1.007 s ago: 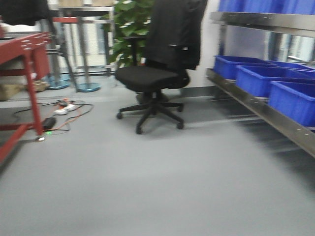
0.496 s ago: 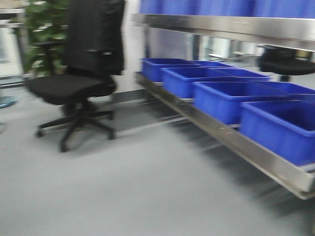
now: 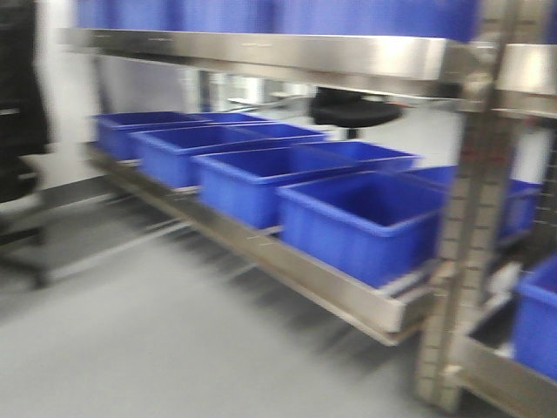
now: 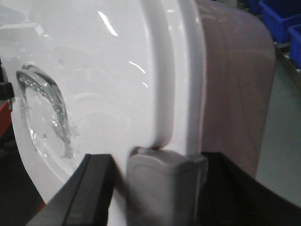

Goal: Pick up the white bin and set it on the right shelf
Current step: 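Turn and drive toward the steel rack of blue crates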

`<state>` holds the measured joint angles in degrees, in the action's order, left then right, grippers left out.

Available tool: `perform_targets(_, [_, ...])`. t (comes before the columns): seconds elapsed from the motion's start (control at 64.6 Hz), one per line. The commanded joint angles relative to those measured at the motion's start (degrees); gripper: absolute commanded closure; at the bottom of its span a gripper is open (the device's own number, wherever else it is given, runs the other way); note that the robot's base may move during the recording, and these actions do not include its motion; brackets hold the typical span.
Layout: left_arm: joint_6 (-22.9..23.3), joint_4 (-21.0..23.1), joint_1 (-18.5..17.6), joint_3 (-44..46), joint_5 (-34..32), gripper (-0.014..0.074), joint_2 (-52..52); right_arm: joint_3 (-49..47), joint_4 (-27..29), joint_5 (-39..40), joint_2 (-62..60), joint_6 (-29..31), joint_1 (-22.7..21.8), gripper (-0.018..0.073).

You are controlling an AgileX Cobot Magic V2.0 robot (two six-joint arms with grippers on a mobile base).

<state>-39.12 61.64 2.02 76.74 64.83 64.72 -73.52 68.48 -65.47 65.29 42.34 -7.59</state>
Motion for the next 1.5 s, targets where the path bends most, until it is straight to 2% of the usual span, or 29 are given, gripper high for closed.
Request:
perform_targets(0.0, [-0.6, 11.5, -1.4, 2.1, 2.2, 0.0335, -1.2, -2.0, 10.4, -5.6, -1.8, 0.3, 1.1, 0.015])
perform_targets(1.487, [-0.6, 11.5, -1.4, 2.1, 2.2, 0.0335, -1.2, -2.0, 10.4, -5.6, -1.8, 0.3, 1.1, 0.015])
